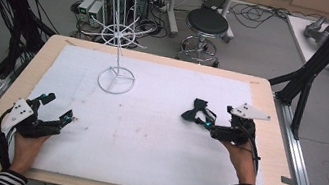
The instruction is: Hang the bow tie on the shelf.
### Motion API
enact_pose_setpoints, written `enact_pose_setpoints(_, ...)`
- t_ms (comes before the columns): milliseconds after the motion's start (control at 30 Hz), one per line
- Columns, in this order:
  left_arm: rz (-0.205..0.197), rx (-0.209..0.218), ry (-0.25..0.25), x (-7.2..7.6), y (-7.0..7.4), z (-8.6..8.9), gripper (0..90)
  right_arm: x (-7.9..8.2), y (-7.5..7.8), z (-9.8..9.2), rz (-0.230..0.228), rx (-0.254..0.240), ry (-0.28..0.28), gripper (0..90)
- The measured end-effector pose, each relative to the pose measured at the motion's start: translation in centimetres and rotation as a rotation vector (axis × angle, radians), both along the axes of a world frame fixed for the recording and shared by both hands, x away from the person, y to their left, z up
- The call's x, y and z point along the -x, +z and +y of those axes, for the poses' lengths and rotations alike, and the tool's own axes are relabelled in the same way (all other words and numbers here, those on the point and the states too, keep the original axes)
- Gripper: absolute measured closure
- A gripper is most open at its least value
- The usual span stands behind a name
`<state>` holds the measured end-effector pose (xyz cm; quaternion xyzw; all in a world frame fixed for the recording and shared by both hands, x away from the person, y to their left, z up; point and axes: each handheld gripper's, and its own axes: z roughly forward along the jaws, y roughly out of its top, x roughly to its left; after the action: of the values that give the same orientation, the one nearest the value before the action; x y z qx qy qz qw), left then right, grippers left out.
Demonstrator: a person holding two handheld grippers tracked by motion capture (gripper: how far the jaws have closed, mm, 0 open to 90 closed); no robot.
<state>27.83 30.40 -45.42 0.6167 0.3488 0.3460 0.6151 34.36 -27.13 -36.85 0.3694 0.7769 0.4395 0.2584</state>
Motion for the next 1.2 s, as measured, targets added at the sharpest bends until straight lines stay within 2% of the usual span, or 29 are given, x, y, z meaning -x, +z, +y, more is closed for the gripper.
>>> enact_pose_setpoints(233,0.002,0.0,0.001,0.0,0.0,0.0,11.5,-2.4,0.7,0.3,0.074,0.059,0.021,10.3)
enact_pose_setpoints(267,0.002,0.001,0.0,0.0,0.0,0.0,11.5,-3.1,0.7,0.3,0.094,0.054,0.024,10.3)
enact_pose_setpoints(300,0.002,0.001,0.001,0.0,0.0,0.0,11.5,-3.1,0.7,0.3,0.094,0.054,0.024,10.3)
enact_pose_setpoints(433,0.005,-0.003,0.0,0.0,0.0,0.0,11.5,-4.4,0.5,0.2,0.149,0.064,0.02,10.3)
enact_pose_setpoints(633,0.009,0.001,-0.001,-0.1,0.0,0.0,11.5,-6.2,0.1,0.3,0.204,0.116,0.016,10.3)
enact_pose_setpoints(700,0.01,0.0,-0.002,-0.1,0.0,0.0,11.5,-6.8,-0.2,0.4,0.225,0.149,0.014,10.3)
enact_pose_setpoints(800,0.009,-0.002,-0.001,-0.1,0.0,0.0,11.5,-7.5,-0.5,0.5,0.237,0.153,0.012,10.4)
enact_pose_setpoints(833,0.009,-0.002,-0.001,-0.1,0.0,0.0,11.5,-7.8,-0.8,0.5,0.255,0.147,0.003,10.3)
enact_pose_setpoints(933,0.008,-0.002,-0.001,-0.1,0.0,0.0,11.5,-8.1,-1.1,0.5,0.268,0.165,0.005,10.4)
enact_pose_setpoints(1067,0.007,-0.003,0.0,-0.1,0.0,0.0,11.5,-8.5,-1.6,0.1,0.306,0.157,-0.001,10.4)
enact_pose_setpoints(1133,0.009,-0.004,0.0,-0.1,0.0,0.0,11.5,-8.8,-1.6,0.2,0.338,0.194,0.002,10.4)
enact_pose_setpoints(1200,0.009,-0.003,0.001,-0.1,0.0,0.0,11.6,-9.0,-1.4,0.4,0.346,0.218,0.01,10.4)
